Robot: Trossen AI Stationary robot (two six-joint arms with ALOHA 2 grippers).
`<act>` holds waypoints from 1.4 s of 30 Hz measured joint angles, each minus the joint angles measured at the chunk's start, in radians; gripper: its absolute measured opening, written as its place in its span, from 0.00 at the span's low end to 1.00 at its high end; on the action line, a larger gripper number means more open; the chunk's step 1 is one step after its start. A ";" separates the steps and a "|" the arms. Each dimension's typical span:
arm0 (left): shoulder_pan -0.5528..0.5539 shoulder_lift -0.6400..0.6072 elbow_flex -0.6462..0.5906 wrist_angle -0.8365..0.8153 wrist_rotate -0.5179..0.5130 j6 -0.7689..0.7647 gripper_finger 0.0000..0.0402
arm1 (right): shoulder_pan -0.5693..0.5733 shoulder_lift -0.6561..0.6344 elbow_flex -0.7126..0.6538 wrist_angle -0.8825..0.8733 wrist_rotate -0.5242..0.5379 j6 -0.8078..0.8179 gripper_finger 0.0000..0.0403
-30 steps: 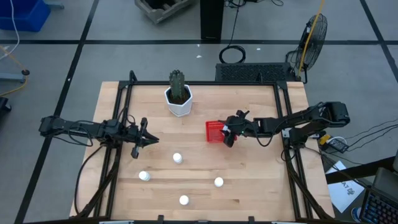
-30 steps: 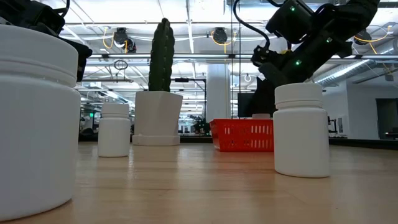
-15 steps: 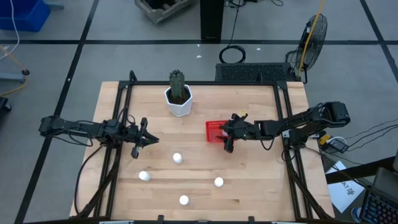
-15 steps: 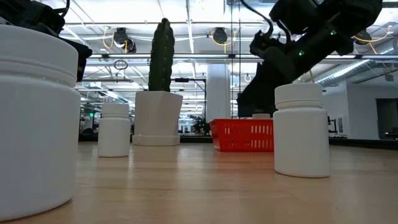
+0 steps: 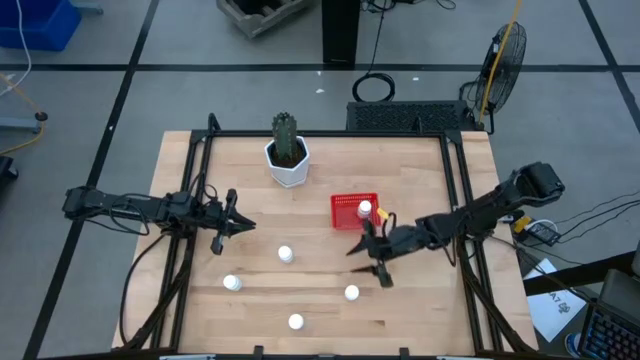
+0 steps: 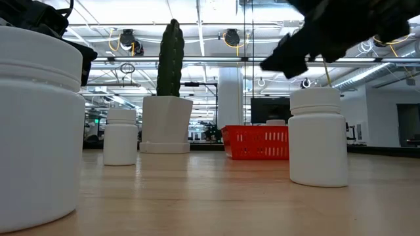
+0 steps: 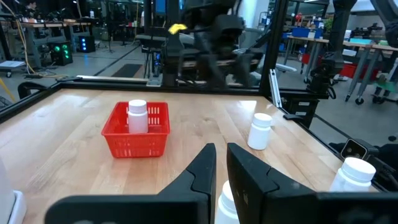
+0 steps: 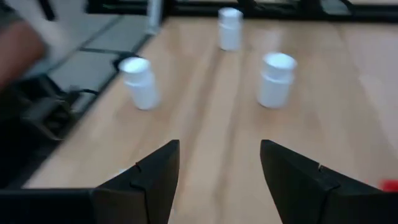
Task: Pick and place pill bottles into a basket
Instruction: Put the white pill bottle into the red bin
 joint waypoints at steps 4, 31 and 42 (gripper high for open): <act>0.000 0.000 0.000 0.000 0.000 0.000 0.12 | 0.076 0.009 0.000 0.096 0.024 -0.021 0.54; 0.000 0.000 0.000 -0.001 0.000 0.000 0.12 | 0.188 0.227 0.012 0.190 0.114 0.085 0.58; 0.000 0.000 -0.001 -0.002 0.000 0.000 0.12 | 0.204 0.295 0.029 0.203 0.110 0.116 0.59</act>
